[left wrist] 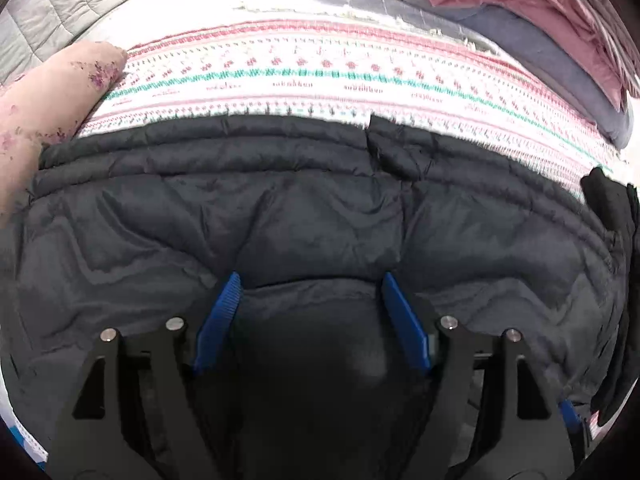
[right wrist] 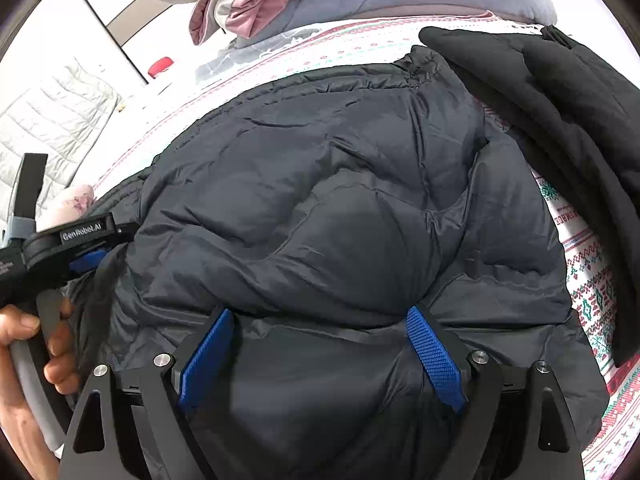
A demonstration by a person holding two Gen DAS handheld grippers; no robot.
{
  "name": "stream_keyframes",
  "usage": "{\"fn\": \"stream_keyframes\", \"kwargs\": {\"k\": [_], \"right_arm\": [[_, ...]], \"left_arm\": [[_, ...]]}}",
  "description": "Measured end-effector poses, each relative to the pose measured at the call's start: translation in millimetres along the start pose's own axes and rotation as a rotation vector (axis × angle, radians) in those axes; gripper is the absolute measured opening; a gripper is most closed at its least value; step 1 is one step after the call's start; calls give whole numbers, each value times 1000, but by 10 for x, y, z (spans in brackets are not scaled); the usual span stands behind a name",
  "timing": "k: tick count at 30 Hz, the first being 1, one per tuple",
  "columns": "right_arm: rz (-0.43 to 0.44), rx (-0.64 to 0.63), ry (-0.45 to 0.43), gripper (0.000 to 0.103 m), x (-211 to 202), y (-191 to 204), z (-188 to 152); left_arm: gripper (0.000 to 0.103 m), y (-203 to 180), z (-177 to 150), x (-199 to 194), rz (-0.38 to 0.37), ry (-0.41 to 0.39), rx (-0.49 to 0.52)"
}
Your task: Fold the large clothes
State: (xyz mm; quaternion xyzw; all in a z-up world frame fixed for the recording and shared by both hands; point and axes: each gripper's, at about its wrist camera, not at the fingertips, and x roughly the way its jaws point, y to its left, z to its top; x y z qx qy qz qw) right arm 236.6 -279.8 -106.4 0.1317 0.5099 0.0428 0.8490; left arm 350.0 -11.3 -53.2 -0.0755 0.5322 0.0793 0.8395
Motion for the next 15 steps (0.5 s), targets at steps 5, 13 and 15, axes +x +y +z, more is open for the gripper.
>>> {"fn": "stream_keyframes", "kwargs": {"k": [5,13,15], "right_arm": [[-2,3,0,90,3,21,-8],[-1,-3,0,90,9,30,-12],[-2,-5,1,90,16,31,-14]], "left_arm": [[74,-89,63,-61,45,-77,31],[77,-51,36,186,61,-58,47],[77,-7,42,130,38,-40,54]]}}
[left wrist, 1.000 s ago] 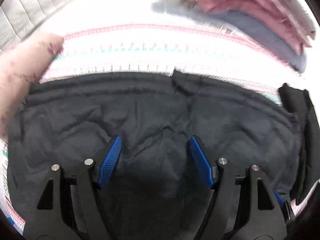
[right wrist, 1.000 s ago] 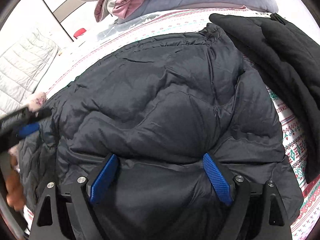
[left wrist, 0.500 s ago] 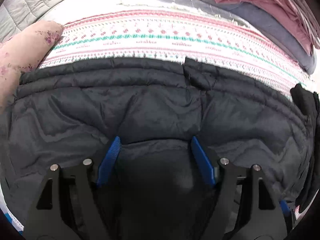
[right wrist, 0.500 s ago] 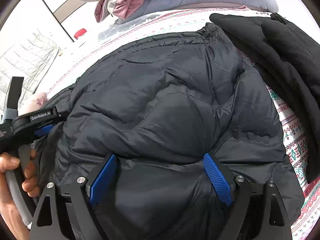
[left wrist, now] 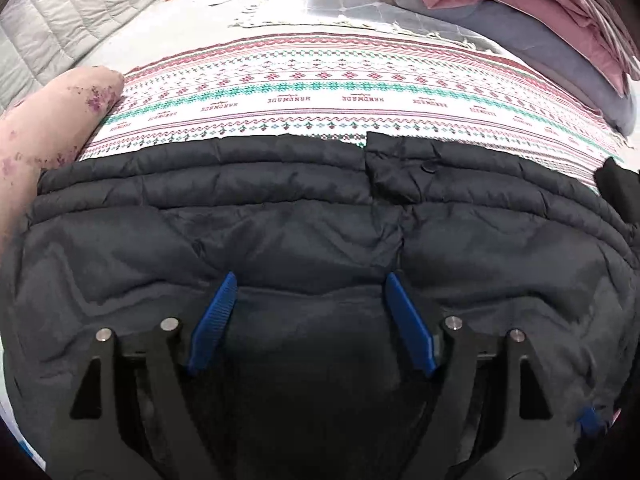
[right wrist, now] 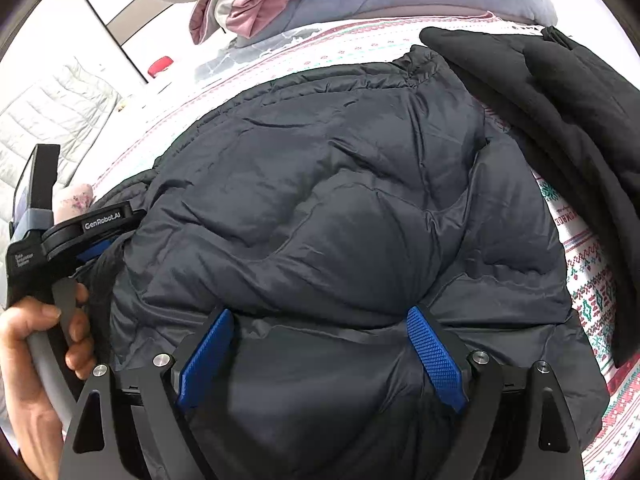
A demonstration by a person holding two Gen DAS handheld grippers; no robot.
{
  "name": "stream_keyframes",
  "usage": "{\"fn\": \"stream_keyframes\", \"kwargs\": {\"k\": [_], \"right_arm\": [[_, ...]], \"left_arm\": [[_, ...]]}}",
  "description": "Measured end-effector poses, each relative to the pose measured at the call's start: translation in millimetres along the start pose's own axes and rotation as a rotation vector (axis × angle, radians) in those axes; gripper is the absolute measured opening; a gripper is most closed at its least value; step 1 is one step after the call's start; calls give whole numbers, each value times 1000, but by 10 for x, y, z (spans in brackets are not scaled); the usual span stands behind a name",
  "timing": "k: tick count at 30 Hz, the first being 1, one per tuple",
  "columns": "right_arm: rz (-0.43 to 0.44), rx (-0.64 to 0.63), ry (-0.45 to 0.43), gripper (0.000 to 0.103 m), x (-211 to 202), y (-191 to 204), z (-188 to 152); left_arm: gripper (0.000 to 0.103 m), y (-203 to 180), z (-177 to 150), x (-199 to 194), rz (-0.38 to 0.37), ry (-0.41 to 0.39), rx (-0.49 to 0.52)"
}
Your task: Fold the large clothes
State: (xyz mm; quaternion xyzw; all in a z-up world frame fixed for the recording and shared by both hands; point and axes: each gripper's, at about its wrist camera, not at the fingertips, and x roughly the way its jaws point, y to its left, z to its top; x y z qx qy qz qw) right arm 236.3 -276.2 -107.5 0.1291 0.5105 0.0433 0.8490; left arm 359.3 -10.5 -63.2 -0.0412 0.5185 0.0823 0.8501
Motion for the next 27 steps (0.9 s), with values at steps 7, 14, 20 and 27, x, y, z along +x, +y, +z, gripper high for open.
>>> {"fn": "stream_keyframes", "kwargs": {"k": [7,14,20,27], "right_arm": [[6,10,1,91,11,-23,11],[-30,-5,-8,91,20,71,-40],[-41,-25,-17,92,43,129,-96],[96,140,-124,92,-344,-222,-54]], "left_arm": [[77,377,-505,-714,-86,-78,-22],[77,305,-1362,-928,-166,-69,100],[78,190,-1438,-755,-109,-90,151],[78,192,-1504,-733,-111,-87,157]]}}
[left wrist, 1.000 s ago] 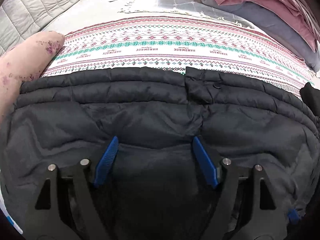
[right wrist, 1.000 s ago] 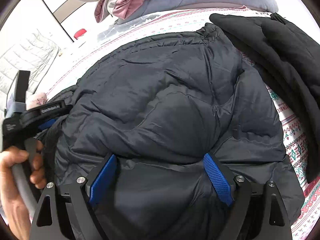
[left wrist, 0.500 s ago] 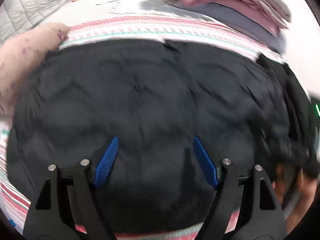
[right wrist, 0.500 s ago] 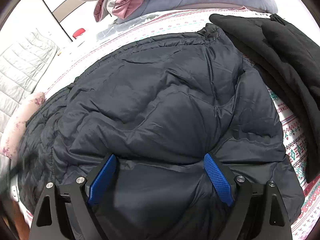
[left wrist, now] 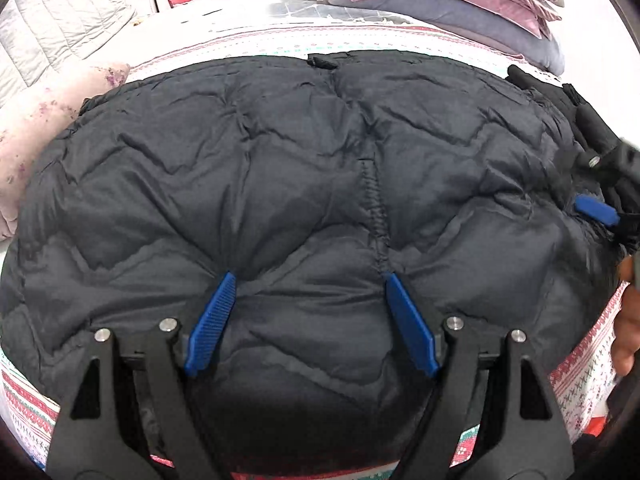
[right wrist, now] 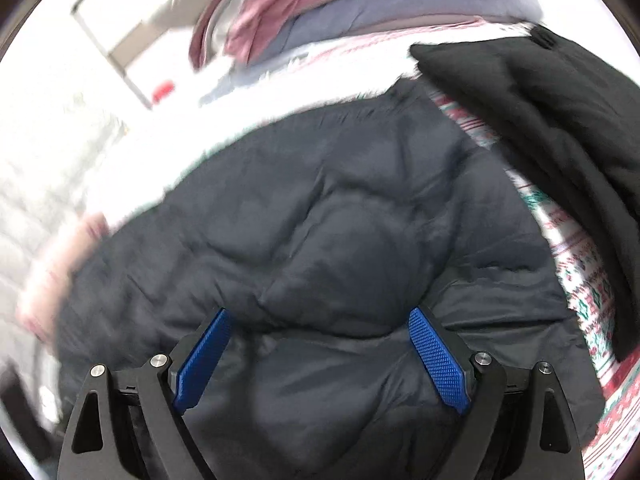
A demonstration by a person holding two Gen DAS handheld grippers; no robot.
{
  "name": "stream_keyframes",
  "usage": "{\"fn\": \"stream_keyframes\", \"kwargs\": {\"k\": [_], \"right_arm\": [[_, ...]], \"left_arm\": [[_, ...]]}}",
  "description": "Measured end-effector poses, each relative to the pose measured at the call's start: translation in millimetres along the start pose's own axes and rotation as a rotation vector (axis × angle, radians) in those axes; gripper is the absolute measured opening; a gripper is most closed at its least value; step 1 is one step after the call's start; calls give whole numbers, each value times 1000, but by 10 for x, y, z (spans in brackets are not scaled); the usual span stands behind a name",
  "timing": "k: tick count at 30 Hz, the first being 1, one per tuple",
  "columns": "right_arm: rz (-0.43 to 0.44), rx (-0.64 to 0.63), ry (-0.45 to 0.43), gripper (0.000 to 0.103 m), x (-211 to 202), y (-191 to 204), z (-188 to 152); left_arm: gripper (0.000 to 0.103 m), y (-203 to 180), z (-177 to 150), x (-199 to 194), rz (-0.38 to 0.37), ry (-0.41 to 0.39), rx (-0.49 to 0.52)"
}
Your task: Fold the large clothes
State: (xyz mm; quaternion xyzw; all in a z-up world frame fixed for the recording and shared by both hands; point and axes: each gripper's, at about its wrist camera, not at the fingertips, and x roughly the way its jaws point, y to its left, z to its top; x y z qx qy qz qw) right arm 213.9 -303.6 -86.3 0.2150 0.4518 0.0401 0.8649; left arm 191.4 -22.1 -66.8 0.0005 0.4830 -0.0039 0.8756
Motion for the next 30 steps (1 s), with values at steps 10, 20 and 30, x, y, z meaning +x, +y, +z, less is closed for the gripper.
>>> {"fn": "stream_keyframes", "kwargs": {"k": [10,20,30], "right_arm": [[39,358,-86,92,-596,-679,-142],[3,586,-58,92,-844,-1280,-407],[326,667,99,92,-239,-1156,-563]], "left_arm": [[78,24,-13,-21,-32,10,-8],[78,32,-47,-18,-43,10,-4],[78,83,-43,16,-62,17,-31]]}}
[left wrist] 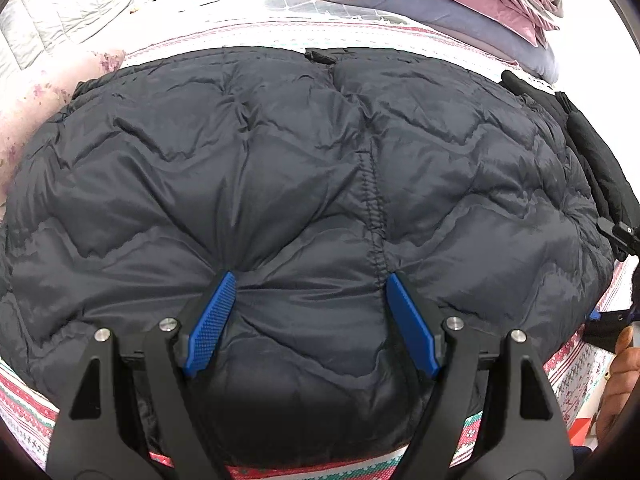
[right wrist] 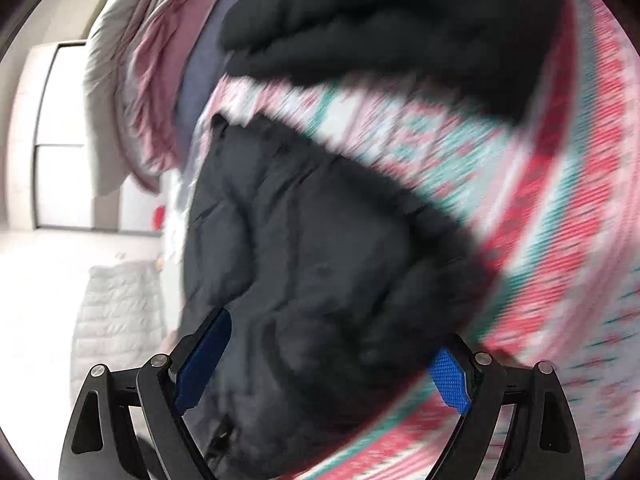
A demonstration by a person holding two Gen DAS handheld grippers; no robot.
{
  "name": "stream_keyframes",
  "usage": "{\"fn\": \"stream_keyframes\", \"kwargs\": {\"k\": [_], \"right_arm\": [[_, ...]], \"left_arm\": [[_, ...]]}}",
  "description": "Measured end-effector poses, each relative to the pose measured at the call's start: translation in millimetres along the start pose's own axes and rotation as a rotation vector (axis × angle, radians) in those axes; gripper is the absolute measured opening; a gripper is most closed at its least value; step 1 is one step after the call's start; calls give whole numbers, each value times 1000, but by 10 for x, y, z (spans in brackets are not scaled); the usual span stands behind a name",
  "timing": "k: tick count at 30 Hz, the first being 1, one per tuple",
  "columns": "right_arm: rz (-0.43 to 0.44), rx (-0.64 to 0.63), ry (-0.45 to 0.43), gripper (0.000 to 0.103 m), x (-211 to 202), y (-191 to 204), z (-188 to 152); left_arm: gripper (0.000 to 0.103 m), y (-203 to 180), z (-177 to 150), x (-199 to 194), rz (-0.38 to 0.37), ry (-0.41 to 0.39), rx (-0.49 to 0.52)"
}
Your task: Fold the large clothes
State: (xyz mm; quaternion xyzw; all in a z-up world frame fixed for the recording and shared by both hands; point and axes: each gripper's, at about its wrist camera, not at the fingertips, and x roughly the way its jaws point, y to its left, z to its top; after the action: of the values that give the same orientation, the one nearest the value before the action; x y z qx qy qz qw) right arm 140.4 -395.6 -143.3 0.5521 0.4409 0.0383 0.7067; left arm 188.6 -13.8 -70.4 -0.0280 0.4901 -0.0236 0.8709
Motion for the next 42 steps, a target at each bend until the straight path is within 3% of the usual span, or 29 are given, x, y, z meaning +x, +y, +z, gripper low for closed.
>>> {"fn": "stream_keyframes", "kwargs": {"k": [2,8,10,14,18,27,37,42], "right_arm": [[26,23,19,92,107,8,-63],[-17,-54,-63,84,184,232,-201],[-24,-52,-80,72,175,227,-228],[-32,-74,-115,37,144,278,-241],[-51,-191,-176,23,14,466,-354],[-129,-472,-346,16,-216,986,-695],[-167,-565,-439,15,-283,1168,-788],[-173,-620,-508,15,-365,1279,-839]], "left_arm": [[78,5,-1,6,-1,0,-2],[78,4,-3,15,3,0,0],[78,-1,0,17,3,0,0],[79,1,-2,22,0,-1,-2],[79,-14,-4,23,-3,-1,-3],[79,3,-11,-24,-65,4,-18],[79,77,21,-180,-102,-16,-14],[79,150,66,-259,-53,-68,2]]}}
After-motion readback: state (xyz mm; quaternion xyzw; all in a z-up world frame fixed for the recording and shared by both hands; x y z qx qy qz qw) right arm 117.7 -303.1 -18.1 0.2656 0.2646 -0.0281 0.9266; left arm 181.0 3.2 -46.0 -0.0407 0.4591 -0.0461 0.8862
